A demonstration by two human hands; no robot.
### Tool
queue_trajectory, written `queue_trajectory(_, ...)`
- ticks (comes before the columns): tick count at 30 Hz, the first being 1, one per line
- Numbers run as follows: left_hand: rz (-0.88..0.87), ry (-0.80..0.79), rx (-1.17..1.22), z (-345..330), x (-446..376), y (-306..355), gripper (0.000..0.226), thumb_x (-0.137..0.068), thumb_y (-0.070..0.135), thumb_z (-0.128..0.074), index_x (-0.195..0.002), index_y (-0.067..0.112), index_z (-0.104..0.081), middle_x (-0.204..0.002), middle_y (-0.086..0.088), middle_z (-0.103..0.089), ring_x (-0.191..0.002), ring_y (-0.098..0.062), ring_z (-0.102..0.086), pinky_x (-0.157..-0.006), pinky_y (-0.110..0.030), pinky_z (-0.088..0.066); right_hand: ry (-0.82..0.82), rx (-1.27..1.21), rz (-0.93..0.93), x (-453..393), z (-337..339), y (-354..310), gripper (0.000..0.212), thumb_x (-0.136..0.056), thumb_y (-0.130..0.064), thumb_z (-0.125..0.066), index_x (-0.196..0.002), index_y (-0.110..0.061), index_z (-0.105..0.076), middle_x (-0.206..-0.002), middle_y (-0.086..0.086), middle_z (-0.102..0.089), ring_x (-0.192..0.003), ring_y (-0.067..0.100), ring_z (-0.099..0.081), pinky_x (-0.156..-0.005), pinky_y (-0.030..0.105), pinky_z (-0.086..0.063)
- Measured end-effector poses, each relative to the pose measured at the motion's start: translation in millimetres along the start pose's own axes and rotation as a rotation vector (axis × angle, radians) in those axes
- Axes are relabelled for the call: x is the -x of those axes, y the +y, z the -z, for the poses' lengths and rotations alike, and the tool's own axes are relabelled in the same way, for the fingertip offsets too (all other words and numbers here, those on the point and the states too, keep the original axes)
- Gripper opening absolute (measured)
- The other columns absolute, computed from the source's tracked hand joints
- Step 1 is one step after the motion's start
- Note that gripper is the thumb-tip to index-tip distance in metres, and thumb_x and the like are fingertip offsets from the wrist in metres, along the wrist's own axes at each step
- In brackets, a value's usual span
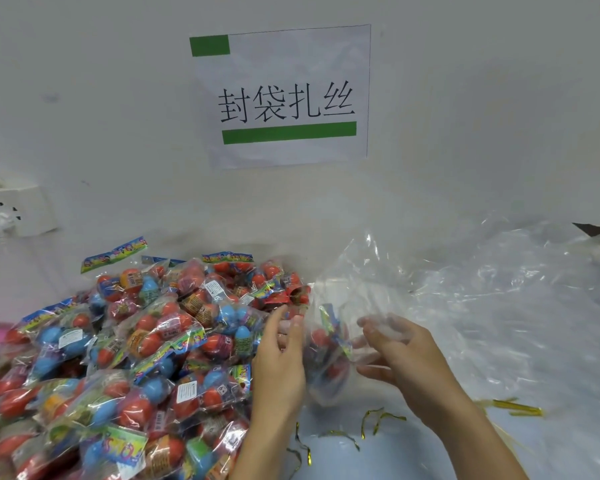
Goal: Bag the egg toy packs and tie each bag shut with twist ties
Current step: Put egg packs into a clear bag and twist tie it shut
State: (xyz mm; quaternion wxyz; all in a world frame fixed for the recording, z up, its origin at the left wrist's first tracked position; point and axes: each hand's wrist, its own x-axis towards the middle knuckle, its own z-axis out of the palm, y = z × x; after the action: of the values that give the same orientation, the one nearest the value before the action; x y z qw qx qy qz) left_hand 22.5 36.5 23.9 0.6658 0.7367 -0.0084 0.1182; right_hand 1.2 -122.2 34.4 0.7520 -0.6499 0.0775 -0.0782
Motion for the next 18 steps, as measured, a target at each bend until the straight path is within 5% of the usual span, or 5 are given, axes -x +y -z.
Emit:
queue_trajectory(6, -0.044, -0.01, -0.111, 6.6, -1.6, -0.2, 0.014, -0.096, 0.025, -0.062, -0.085, 0.02, -0.068, -0.078, 0.005, -0.066, -0.07, -0.01, -0.058, -0.056, -0.009, -0.042, 0.004, 0.046, -0.029, -1.3, 3.5, 4.0, 0.014, -0.093, -0.009, -0.068, -0.106, -0.012, -0.068, -0.089, 0.015, -0.075, -0.065, 0.019, -0.07, -0.065, 0.031, -0.059)
queue_trajectory(9, -0.158, 0.121, -0.039, 9.0, -0.2, 7.2, 0.012, -0.093, 0.02, -0.066, -0.081, 0.02, -0.067, -0.077, 0.006, -0.066, -0.073, -0.008, -0.06, -0.062, -0.012, -0.046, 0.052, 0.104, 0.0, -1.8, 7.2, 3.5, 0.015, -0.089, -0.011, -0.072, -0.099, -0.019, -0.066, -0.097, 0.016, -0.074, -0.067, 0.016, -0.07, -0.064, 0.028, -0.059)
queue_trajectory(12, -0.311, 0.268, 0.022, 9.7, 2.2, 17.2, 0.009, -0.091, 0.026, -0.066, -0.081, 0.025, -0.066, -0.098, 0.002, -0.057, -0.087, -0.005, -0.057, -0.074, -0.012, -0.047, 0.068, 0.103, 0.007, -3.1, 12.9, 2.3, 0.016, -0.086, -0.017, -0.077, -0.098, -0.016, -0.067, -0.09, 0.012, -0.073, -0.064, 0.014, -0.071, -0.066, 0.03, -0.059)
queue_trajectory(16, -0.378, 0.296, -0.066, 8.2, 6.4, 19.3, 0.009, -0.089, 0.026, -0.067, -0.081, 0.028, -0.065, -0.118, 0.005, -0.047, -0.114, -0.006, -0.05, -0.09, -0.016, -0.044, 0.05, 0.152, -0.018, -3.1, 18.8, 3.7, 0.017, -0.087, -0.015, -0.076, -0.101, -0.014, -0.067, -0.089, 0.013, -0.071, -0.061, 0.017, -0.07, -0.069, 0.035, -0.059)
queue_trajectory(18, -0.423, 0.261, -0.143, 8.4, 5.5, 17.6, 0.012, -0.092, 0.024, -0.065, -0.081, 0.028, -0.062, -0.11, 0.012, -0.055, -0.106, 0.002, -0.051, -0.087, -0.012, -0.045, 0.031, 0.175, -0.008, -2.7, 22.9, 2.2, 0.02, -0.087, -0.015, -0.076, -0.106, -0.018, -0.067, -0.092, 0.016, -0.072, -0.064, 0.019, -0.071, -0.069, 0.035, -0.059)
